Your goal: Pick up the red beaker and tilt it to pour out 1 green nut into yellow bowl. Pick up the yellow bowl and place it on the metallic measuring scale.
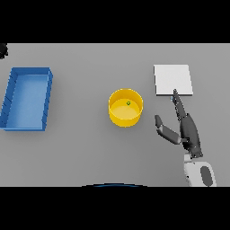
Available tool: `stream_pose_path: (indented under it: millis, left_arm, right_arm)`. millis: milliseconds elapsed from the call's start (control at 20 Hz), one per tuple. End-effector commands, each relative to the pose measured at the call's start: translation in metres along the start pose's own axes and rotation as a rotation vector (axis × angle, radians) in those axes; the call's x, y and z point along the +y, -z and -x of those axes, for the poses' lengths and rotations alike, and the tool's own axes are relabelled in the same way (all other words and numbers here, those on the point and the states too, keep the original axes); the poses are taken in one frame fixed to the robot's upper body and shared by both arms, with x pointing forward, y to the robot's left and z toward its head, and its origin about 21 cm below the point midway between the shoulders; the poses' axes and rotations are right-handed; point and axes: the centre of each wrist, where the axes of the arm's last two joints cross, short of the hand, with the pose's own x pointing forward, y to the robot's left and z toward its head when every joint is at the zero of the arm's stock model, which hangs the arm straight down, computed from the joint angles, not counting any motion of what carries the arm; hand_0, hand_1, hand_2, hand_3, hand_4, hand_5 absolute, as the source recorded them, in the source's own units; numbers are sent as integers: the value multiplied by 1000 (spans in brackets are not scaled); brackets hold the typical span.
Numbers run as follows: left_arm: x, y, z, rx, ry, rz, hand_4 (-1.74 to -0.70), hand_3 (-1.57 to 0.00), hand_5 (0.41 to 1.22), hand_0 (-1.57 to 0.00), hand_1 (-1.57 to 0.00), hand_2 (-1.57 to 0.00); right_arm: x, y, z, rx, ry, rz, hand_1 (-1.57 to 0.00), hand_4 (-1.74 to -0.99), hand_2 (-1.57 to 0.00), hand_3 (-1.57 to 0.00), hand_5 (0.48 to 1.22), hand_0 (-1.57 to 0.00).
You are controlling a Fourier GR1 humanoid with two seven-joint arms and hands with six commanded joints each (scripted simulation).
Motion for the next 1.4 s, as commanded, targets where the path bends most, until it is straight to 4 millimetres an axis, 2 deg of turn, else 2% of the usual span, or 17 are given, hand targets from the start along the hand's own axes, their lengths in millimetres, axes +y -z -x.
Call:
stream_pose_path:
  millis: [0, 100, 300, 500, 550, 600, 650, 700, 800, 850, 950, 1100, 1200, 1350]
  left_arm:
    - [-5, -7, 11, 17, -18, 0, -1741, -1376, 1221, -1571, -1571, -1571]
    - [-5, -18, 23, 43, -41, -1, -1741, -1389, 1221, -1571, -1571, -1571]
    - [-23, -40, 48, 107, -56, 22, -1741, -1383, 1221, -1571, -1571, -1571]
    - [-25, -52, 59, 153, -58, 106, -1735, -1366, 955, -1571, -1571, -1571]
    - [-24, -55, 62, 154, -35, 137, -1661, -1407, 888, -1571, -1571, -1571]
    - [-23, -60, 62, 133, -27, 172, -1493, -1368, 827, -1571, -1571, -1571]
    - [-21, -63, 63, 89, 16, 207, -1311, -1238, 774, -1571, -1545, -1489]
    - [-21, -67, 64, 51, 45, 244, -1155, -1098, 740, -1495, -1380, -1311]
    - [-18, -72, 66, 19, 44, 338, -933, -707, 697, -1003, -883, -839]
    - [-12, -70, 70, 23, 44, 361, -870, -565, 682, -802, -706, -671]
    - [-10, -68, 68, 18, 118, 364, -785, -361, 656, -513, -452, -429]
    - [-13, -66, 67, 16, 151, 352, -741, -185, 648, -262, -231, -219]
    - [-22, -64, 72, 8, 152, 335, -724, -118, 647, -167, -147, -140]
    - [-22, -64, 71, -14, 151, 304, -705, -60, 653, -85, -75, -71]
  right_arm:
    - [-1, 2, 1, 0, -2, -2, 1, -1207, 1, 1, 708, 1]
    - [0, -1, 2, -5, -9, -1, 1, -1202, 1, 1, 699, 1]
    - [-3, -1, 4, -6, -1, 6, 1, -1186, 1, 1, 687, 1]
    - [-1, 2, 0, 6, 11, 0, 1, -1168, 1, 1, 679, 1]
    - [-3, 3, 0, 6, 10, 0, 1, -1165, 1, 1, 678, 1]
    - [-2, 4, -2, 2, 7, 0, 1, -1165, 1, 1, 675, 1]
    - [-2, 3, -2, 8, 0, 2, 1, -1163, 1, 1, 671, 1]
    - [0, -2, 1, 4, 1, -7, 1, -1159, 1, 1, 669, 1]
    - [3, 0, 0, 2, -2, -3, 1, -1162, 1, 1, 671, 1]
    - [-1, -4, 2, -3, 4, 3, 1, -1156, 1, 1, 673, 1]
    - [-4, -1, 1, -11, -4, -2, 1, -1147, 1, 1, 680, 1]
    - [1, 0, -3, -6, -1, -9, 1, -1156, 1, 1, 690, 1]
    - [1, 0, -4, 2, -10, -7, 1, -1164, 1, 1, 688, 1]
    - [0, 2, -3, 22, -26, 0, 1, -1178, 1, 1, 679, 1]
